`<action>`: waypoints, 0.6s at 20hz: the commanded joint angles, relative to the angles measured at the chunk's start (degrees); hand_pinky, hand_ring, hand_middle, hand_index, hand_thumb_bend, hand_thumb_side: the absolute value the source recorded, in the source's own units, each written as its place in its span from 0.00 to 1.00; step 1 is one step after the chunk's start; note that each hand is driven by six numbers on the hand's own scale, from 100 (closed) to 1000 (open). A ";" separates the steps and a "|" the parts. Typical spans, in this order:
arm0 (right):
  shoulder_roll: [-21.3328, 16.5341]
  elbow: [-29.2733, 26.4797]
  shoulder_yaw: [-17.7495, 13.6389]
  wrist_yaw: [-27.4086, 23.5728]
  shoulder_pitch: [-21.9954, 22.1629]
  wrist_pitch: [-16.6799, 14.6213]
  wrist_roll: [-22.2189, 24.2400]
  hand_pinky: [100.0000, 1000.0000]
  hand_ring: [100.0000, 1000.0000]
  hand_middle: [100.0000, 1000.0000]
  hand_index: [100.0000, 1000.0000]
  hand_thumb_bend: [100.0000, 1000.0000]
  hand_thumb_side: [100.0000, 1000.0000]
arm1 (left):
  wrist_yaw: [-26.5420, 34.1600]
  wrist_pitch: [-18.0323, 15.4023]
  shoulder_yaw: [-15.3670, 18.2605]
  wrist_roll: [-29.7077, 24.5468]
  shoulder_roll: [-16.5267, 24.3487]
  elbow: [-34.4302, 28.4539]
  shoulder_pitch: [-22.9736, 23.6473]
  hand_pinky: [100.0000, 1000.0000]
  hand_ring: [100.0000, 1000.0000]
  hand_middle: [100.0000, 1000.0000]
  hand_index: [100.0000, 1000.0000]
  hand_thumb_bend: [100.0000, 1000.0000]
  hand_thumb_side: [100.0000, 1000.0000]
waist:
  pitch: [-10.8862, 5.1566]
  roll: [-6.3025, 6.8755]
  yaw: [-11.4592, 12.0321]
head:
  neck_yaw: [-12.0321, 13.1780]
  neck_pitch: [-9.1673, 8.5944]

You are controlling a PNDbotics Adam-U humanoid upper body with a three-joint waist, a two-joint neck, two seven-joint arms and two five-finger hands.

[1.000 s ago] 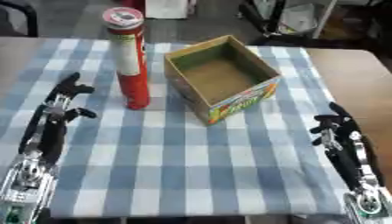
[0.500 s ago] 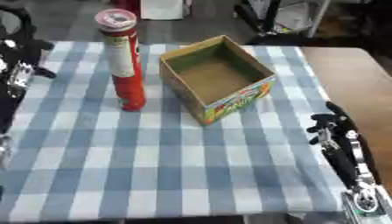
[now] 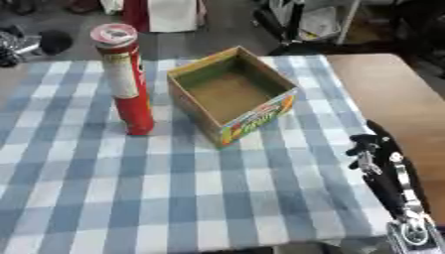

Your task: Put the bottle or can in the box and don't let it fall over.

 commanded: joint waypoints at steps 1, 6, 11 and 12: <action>-1.31 -0.50 0.10 0.21 -0.06 -0.13 0.15 0.40 0.56 0.65 0.94 0.00 0.70 | -4.56 -2.82 -3.23 -6.66 -1.17 6.30 -6.27 0.82 0.89 0.84 1.00 0.63 0.81 | -0.80 0.23 -0.17 | 0.02 -0.54; -1.24 -0.39 0.35 0.07 0.14 -0.23 0.37 0.40 0.56 0.65 0.94 0.00 0.70 | -10.85 -5.22 -5.06 -10.90 -8.87 16.48 -14.40 0.82 0.89 0.84 1.00 0.64 0.80 | -1.04 0.17 -0.23 | -0.07 -0.32; -1.18 -0.30 0.54 -0.07 0.15 -0.32 0.59 0.40 0.56 0.65 0.94 0.00 0.70 | -16.27 -5.74 -5.33 -10.77 -13.85 23.42 -17.56 0.81 0.89 0.84 1.00 0.65 0.80 | -1.13 0.16 -0.57 | 0.50 0.03; -1.18 -0.28 0.57 -0.09 0.15 -0.33 0.62 0.40 0.56 0.65 0.94 0.00 0.70 | -17.13 -5.74 -5.30 -10.51 -14.45 24.23 -17.84 0.81 0.89 0.84 1.00 0.65 0.80 | -1.12 0.17 -0.64 | 0.57 0.10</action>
